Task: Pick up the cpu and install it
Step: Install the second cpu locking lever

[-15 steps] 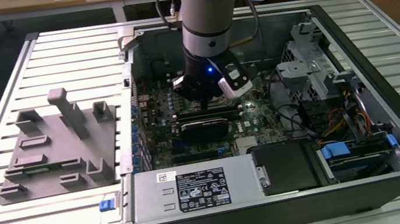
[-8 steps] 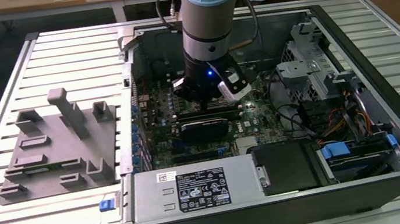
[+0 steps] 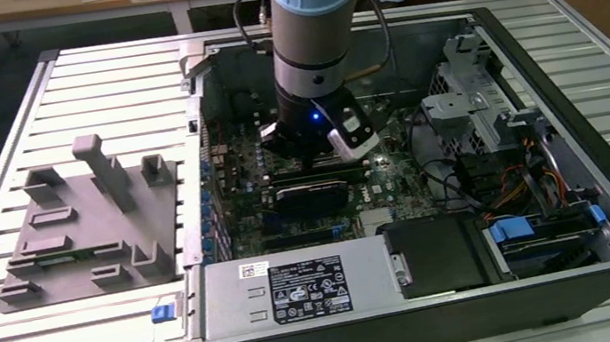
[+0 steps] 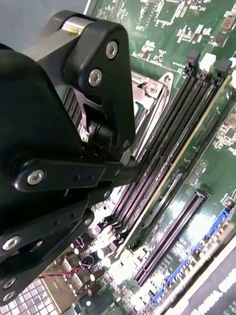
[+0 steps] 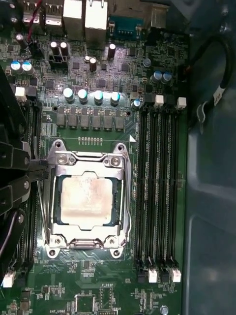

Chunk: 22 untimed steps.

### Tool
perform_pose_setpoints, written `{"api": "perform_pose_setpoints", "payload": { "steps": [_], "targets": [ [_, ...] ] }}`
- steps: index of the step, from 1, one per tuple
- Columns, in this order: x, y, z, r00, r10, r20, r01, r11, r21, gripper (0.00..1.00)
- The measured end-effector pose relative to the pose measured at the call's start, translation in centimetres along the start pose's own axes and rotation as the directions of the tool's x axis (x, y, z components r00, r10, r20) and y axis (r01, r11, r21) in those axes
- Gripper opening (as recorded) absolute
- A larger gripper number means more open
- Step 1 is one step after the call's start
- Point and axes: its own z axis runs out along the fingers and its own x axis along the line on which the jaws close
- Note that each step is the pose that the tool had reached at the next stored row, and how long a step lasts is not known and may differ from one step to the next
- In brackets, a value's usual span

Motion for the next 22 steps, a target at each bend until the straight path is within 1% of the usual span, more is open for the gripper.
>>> {"api": "perform_pose_setpoints", "payload": {
  "steps": [5,7,8,11,14,15,22],
  "targets": [
    [0.26,-0.24,0.07,1.0000,0.000,0.0002,0.000,1.0000,-0.0096,0.11],
    [0.37,-0.38,0.08,1.0000,-0.001,0.0003,0.001,0.9999,-0.0160,0.11],
    [0.44,-0.45,0.09,1.0000,-0.001,0.0003,0.001,0.9998,-0.0206,0.11],
    [0.68,-0.71,0.09,1.0000,-0.002,0.0008,0.002,0.9992,-0.0391,0.11],
    [0.86,-0.97,0.09,1.0000,-0.003,0.0013,0.003,0.9980,-0.0634,0.11],
    [0.93,-1.06,0.10,1.0000,-0.003,0.0014,0.003,0.9975,-0.0702,0.11],
    [1.36,-1.33,0.40,1.0000,-0.005,0.0023,0.005,0.9935,-0.1138,0.11]
  ]
}}
